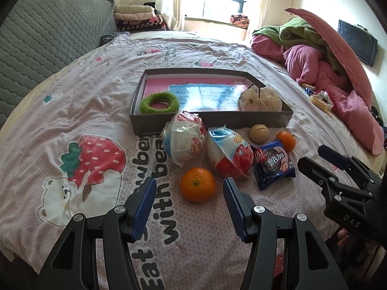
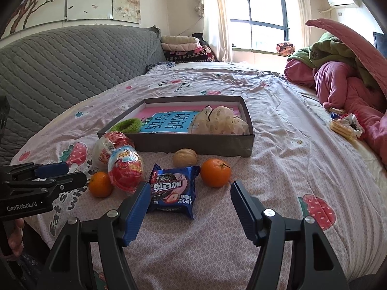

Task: Organize objects
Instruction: 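Move right tool toward blue cookie packet while left tool approaches mandarin orange, then close right tool on blue cookie packet while left tool grasps mandarin orange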

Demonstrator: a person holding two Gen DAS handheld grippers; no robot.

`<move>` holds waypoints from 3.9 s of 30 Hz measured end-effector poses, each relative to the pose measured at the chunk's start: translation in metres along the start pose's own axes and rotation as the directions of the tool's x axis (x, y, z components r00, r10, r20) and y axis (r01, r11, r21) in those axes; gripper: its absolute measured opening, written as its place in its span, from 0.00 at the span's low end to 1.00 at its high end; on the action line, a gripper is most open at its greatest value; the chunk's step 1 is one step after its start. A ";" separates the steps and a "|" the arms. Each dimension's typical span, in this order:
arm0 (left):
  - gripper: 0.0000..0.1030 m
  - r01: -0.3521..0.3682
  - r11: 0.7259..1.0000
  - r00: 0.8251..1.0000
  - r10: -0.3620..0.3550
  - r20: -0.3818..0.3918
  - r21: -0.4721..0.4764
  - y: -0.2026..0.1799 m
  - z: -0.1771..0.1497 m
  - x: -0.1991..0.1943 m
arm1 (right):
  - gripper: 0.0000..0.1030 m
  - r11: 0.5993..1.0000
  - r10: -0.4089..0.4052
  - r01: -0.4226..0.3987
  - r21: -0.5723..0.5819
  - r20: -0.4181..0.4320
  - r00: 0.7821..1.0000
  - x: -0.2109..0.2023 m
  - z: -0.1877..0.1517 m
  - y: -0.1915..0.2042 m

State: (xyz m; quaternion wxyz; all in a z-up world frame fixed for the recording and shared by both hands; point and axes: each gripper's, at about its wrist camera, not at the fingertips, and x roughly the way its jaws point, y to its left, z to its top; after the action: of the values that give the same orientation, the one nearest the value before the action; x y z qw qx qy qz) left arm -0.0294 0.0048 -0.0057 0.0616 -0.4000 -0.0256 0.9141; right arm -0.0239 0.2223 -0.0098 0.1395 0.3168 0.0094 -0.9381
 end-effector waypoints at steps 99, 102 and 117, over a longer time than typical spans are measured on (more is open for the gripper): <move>0.58 -0.002 0.998 0.998 -0.003 -0.067 -0.069 0.004 -0.002 0.058 | 0.65 0.996 -0.076 0.082 0.027 -0.165 0.983 0.079 -0.004 0.036; 0.58 -0.014 0.998 0.998 0.010 -0.066 -0.059 0.002 -0.002 0.060 | 0.62 0.997 -0.080 0.082 0.009 -0.163 0.983 0.078 -0.005 0.037; 0.40 0.015 1.000 0.999 -0.015 -0.036 -0.024 -0.006 -0.005 0.062 | 0.50 0.999 0.005 0.001 0.038 -0.139 0.990 0.066 -0.006 0.027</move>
State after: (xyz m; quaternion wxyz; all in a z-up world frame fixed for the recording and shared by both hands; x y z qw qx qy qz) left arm -0.0667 0.0186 -0.0537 0.0641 -0.4169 -0.0383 0.9059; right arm -0.0632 0.1801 -0.0517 0.1334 0.3840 0.0010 -0.9136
